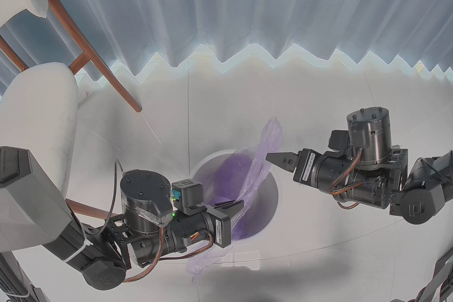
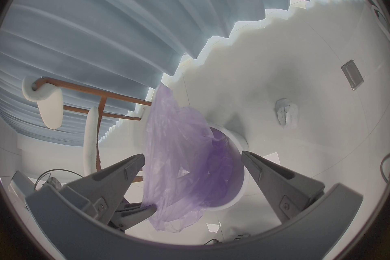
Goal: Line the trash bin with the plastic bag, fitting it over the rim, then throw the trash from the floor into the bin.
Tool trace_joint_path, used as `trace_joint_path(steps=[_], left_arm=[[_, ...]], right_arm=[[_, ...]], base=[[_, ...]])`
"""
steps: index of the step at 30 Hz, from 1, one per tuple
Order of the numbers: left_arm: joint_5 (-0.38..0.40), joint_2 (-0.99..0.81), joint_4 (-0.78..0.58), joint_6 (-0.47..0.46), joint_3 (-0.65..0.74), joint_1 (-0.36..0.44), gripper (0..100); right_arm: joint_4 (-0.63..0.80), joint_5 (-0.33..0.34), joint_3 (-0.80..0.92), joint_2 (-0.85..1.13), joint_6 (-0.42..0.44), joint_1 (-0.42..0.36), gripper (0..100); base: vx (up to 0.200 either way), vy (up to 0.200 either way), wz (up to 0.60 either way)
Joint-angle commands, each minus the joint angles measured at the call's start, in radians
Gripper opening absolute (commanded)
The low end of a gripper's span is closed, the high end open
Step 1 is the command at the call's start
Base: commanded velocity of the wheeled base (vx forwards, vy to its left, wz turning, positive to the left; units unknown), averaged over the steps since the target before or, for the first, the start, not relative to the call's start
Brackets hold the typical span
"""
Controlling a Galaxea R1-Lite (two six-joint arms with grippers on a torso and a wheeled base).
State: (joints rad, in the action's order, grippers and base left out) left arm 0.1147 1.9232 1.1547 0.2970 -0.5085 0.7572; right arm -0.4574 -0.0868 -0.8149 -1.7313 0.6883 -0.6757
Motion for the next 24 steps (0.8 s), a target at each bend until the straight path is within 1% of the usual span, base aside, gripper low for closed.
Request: trace_joint_path(steps=[1, 6, 7, 12, 19, 24], left_arm=[[0.0, 0.0, 0.0, 0.001, 0.001, 0.002, 0], [-0.009, -0.007, -0.001, 0.001, 0.002, 0.002, 0], [-0.023, -0.01, -0.01, 0.001, 0.002, 0.002, 0], [-0.043, -0.015, -0.032, 0.002, -0.001, 0.002, 0], [-0.043, -0.02, -0.03, 0.001, -0.004, 0.004, 0], [-0.043, -0.021, -0.03, 0.001, -0.004, 0.004, 0]], right_arm=[[0.0, -0.001, -0.009, -0.045, 0.0, 0.002, 100], [-0.006, 0.001, -0.01, -0.057, -0.003, 0.021, 100], [-0.009, -0.001, -0.009, -0.062, -0.003, 0.027, 100], [-0.003, -0.001, 0.006, -0.067, -0.001, 0.035, 100], [0.003, -0.002, 0.002, -0.1, 0.0, 0.031, 100], [0.005, -0.013, -0.036, -0.162, -0.006, 0.025, 100]], base=[[0.0, 0.0, 0.0], [0.0, 0.0, 0.0], [0.0, 0.0, 0.0], [0.0, 0.0, 0.0], [0.0, 0.0, 0.0], [0.0, 0.0, 0.0]])
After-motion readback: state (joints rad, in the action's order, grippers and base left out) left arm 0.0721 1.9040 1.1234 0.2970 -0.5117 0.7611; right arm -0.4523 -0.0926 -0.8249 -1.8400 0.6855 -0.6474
